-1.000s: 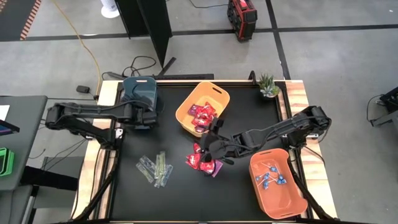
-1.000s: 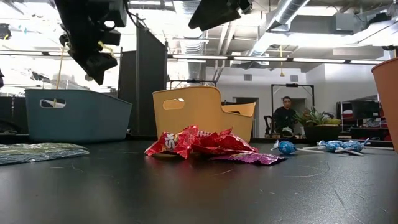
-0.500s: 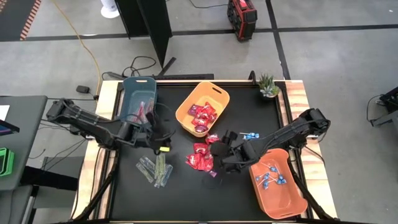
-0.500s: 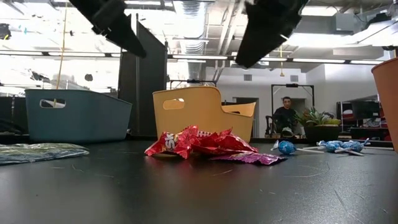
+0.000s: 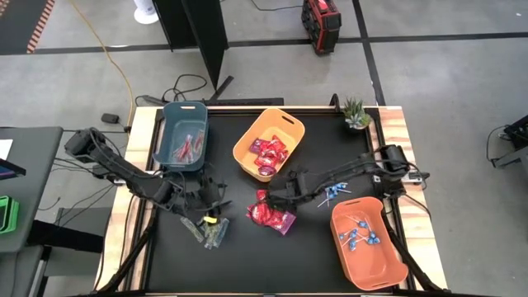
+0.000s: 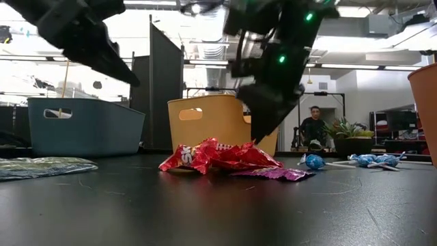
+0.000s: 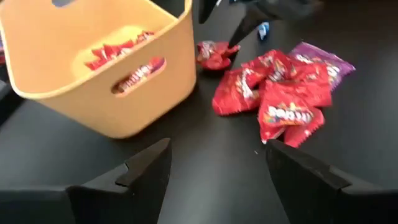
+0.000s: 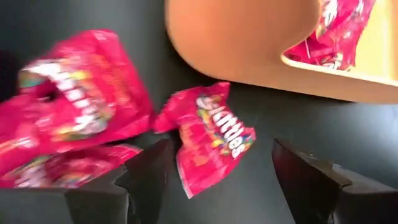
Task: Sort candy
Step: Put the red candy into the yellow bin
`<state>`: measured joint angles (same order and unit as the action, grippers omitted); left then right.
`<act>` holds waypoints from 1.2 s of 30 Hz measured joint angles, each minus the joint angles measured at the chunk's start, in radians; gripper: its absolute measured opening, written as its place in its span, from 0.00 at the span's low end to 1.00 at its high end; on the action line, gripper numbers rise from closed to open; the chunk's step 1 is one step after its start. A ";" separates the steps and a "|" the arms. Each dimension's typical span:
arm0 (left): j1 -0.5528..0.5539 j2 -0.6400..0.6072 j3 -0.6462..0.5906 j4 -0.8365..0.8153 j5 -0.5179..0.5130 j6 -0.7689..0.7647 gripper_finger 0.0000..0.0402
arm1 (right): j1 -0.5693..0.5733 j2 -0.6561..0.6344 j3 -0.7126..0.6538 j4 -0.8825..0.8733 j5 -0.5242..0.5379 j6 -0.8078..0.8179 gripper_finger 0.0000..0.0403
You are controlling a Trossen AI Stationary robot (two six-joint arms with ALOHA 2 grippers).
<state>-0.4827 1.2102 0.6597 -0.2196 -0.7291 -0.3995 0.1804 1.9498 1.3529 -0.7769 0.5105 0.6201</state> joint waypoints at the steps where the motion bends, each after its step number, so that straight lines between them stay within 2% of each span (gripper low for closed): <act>1: -0.011 0.000 -0.005 0.000 -0.001 -0.013 0.63 | -0.013 0.010 0.000 0.000 -0.019 0.000 0.72; 3: -0.030 -0.001 -0.013 -0.001 -0.005 -0.028 0.63 | -0.038 0.030 0.000 0.000 -0.062 -0.001 0.72; 7: -0.058 -0.001 -0.035 0.008 -0.020 -0.047 0.63 | -0.066 0.064 0.000 0.013 -0.077 0.000 0.71; 11: -0.062 0.000 -0.050 0.010 -0.036 -0.057 0.63 | -0.079 0.068 0.001 0.036 -0.092 0.001 0.64; 14: -0.062 0.000 -0.059 0.014 -0.044 -0.072 0.63 | -0.078 0.065 0.000 0.041 -0.094 0.001 0.51; 20: -0.091 -0.001 -0.080 0.013 -0.046 -0.102 0.63 | -0.052 0.061 0.011 0.024 -0.096 -0.008 0.10; 21: -0.095 -0.001 -0.082 0.016 -0.047 -0.102 0.63 | -0.047 0.061 0.017 0.024 -0.097 -0.018 0.06; 27: -0.098 -0.001 -0.091 0.023 -0.052 -0.100 0.63 | -0.017 0.040 0.093 -0.042 -0.099 -0.026 0.06; 33: -0.098 -0.001 -0.091 0.027 -0.052 -0.093 0.63 | 0.032 -0.065 0.180 -0.098 -0.090 -0.072 0.01; 36: -0.098 -0.001 -0.091 0.028 -0.052 -0.092 0.63 | 0.063 -0.141 0.221 -0.095 0.000 -0.127 0.01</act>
<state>-0.5804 1.2095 0.5682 -0.1921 -0.7807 -0.4911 0.2430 1.8087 1.5737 -0.8718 0.5107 0.4929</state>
